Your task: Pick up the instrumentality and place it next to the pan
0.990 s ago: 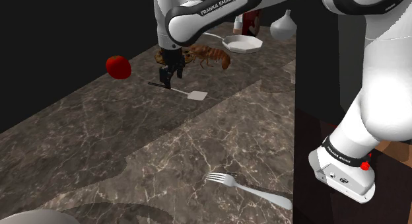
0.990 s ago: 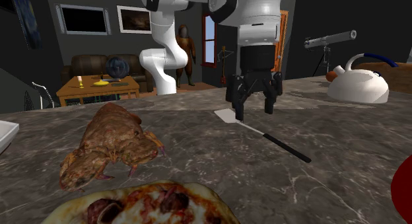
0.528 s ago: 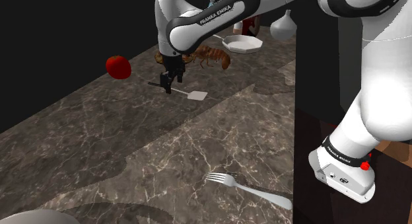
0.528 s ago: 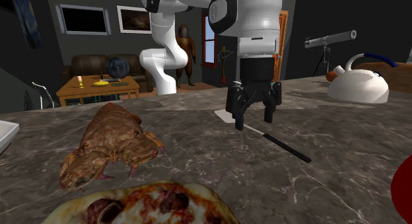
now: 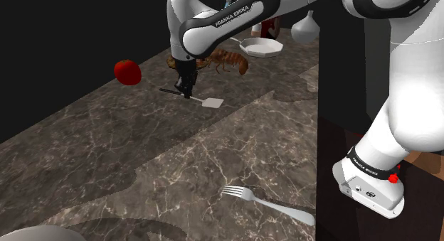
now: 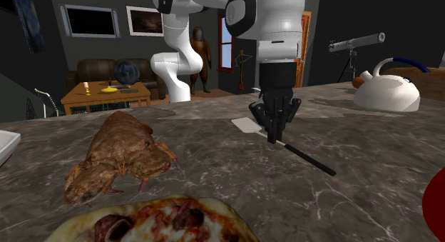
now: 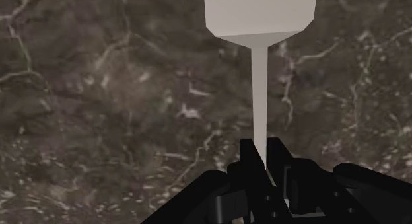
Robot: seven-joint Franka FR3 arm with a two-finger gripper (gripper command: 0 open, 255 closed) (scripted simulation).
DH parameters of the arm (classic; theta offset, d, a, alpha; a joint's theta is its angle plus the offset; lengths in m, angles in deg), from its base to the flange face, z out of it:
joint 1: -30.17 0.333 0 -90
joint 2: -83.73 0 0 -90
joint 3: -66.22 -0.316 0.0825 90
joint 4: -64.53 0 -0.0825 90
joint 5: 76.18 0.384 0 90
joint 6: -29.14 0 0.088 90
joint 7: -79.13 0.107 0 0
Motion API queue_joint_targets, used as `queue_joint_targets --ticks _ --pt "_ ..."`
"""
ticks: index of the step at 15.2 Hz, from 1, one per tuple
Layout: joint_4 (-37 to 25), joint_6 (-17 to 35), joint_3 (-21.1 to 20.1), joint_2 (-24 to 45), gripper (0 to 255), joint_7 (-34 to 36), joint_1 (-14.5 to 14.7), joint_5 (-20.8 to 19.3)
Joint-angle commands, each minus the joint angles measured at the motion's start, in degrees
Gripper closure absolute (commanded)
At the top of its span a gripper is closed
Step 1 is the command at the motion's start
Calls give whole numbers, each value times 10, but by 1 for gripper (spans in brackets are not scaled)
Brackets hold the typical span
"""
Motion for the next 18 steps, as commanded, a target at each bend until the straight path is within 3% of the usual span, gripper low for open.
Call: queue_joint_targets --ticks 1,6,18 --pt "0 0 0 0 255 0 0 0" --pt "0 0 0 0 255 0 0 0" --pt "-51 -79 -6 -29 255 -8 -1 11"
